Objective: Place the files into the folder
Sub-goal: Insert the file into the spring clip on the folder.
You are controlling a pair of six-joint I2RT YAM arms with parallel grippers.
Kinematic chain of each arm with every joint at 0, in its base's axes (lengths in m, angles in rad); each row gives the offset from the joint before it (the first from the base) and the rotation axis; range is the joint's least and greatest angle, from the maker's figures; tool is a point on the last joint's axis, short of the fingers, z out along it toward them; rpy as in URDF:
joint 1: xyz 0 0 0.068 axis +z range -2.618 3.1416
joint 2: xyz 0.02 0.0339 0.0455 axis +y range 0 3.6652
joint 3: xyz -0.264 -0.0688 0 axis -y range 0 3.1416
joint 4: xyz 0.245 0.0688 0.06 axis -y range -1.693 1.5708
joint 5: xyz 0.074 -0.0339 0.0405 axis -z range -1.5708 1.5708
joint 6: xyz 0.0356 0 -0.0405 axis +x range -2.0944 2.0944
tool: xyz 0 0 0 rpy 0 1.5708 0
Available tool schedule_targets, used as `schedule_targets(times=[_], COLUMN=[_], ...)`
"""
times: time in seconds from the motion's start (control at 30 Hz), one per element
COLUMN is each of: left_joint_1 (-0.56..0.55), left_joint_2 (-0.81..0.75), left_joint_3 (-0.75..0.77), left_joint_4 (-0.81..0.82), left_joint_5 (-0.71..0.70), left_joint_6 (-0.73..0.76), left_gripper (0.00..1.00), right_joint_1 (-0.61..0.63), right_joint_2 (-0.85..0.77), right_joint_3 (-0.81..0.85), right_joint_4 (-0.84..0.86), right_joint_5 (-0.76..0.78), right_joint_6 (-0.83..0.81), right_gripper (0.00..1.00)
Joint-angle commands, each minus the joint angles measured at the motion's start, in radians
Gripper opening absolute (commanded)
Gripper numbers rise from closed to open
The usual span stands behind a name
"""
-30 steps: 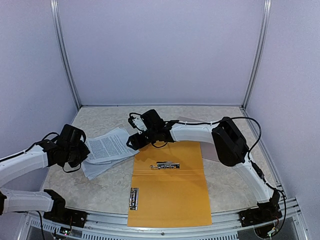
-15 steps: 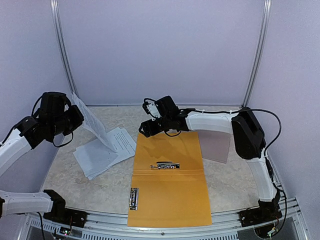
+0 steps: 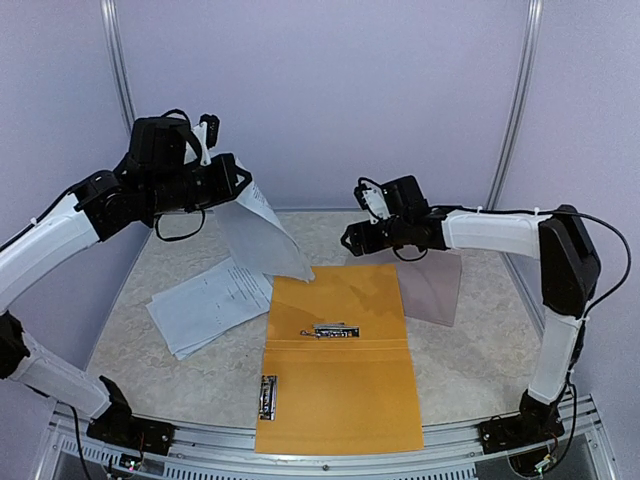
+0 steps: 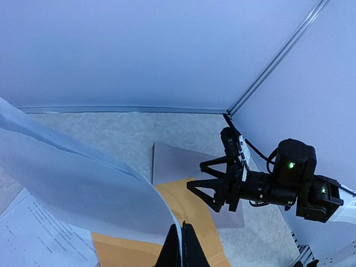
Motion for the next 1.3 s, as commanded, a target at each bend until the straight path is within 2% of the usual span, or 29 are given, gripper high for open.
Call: schedule_targets(times=[0.0, 0.1, 0.2, 0.33, 0.5, 0.6, 0.9, 1.27], left_joint_1=[-0.033, -0.049, -0.048, 0.002, 0.083, 0.101, 0.078, -0.017], left_joint_2=[0.105, 0.202, 0.257, 0.264, 0.282, 0.347, 0.552, 0.526], left_joint_3=[0.141, 0.218, 0.197, 0.026, -0.221, -0.304, -0.347, -0.409], left_joint_4=[0.062, 0.103, 0.131, 0.197, 0.296, 0.347, 0.471, 0.462], left_joint_5=[0.137, 0.22, 0.208, 0.186, 0.236, 0.244, 0.233, 0.118], left_joint_6=[0.06, 0.061, 0.022, -0.103, -0.287, -0.351, -0.464, -0.535], left_gripper=[0.0, 0.0, 0.0, 0.0, 0.0, 0.0, 0.0, 0.0], right_joint_1=[-0.055, -0.097, -0.139, -0.161, -0.162, -0.162, -0.159, -0.16], right_joint_2=[-0.176, -0.265, -0.34, -0.381, -0.348, -0.322, -0.286, -0.283], right_joint_3=[-0.1, -0.169, -0.224, -0.266, -0.287, -0.301, -0.368, -0.405], right_joint_4=[0.018, -0.011, -0.024, -0.032, -0.02, -0.005, 0.004, 0.024], right_joint_5=[0.045, 0.101, 0.139, 0.152, 0.106, 0.069, 0.021, -0.011], right_joint_6=[-0.015, -0.011, -0.01, -0.025, -0.021, -0.014, -0.011, -0.008], right_gripper=[0.78, 0.77, 0.77, 0.77, 0.77, 0.77, 0.77, 0.77])
